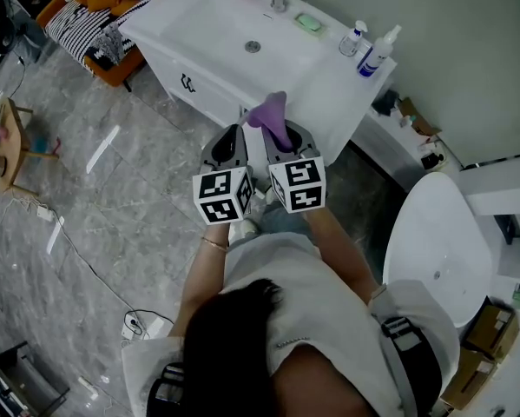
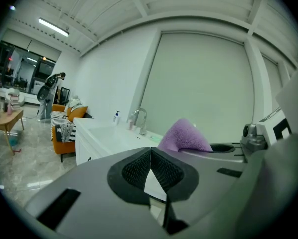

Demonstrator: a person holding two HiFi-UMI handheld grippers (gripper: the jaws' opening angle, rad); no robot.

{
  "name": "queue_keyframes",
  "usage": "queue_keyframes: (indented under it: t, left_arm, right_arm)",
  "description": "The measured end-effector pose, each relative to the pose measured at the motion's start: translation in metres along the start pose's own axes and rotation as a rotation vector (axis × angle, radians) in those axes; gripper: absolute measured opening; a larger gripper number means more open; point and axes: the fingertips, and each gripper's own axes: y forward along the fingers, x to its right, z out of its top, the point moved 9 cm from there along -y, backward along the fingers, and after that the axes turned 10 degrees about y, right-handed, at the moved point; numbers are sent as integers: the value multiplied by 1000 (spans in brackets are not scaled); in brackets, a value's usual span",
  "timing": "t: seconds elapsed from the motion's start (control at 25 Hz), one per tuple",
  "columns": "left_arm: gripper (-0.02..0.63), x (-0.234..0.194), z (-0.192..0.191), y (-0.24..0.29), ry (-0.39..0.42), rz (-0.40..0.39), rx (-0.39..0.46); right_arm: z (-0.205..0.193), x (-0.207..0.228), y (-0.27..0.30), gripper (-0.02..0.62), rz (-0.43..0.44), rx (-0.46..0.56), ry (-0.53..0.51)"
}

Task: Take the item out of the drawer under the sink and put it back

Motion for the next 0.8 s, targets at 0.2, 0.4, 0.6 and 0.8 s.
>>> queue_keyframes:
  t: [0.2,0.4,0.6,0.8]
  left_arm:
    - [5,0,-4,3,-7,3,-11]
    - [5,2,-5,5,10,2,-1]
    - [5,7,-8,6,31,-8,4]
    - [5,8,-7,7,42,21,20]
  right_arm:
    - [-2,5,0,69,-29,-3,-18]
    - [-5,8,1,68,-29,-12,-19]
    - [-7,13,2,67,-55,-30,3]
    - [-6,16,2,67,-61,-22,-22]
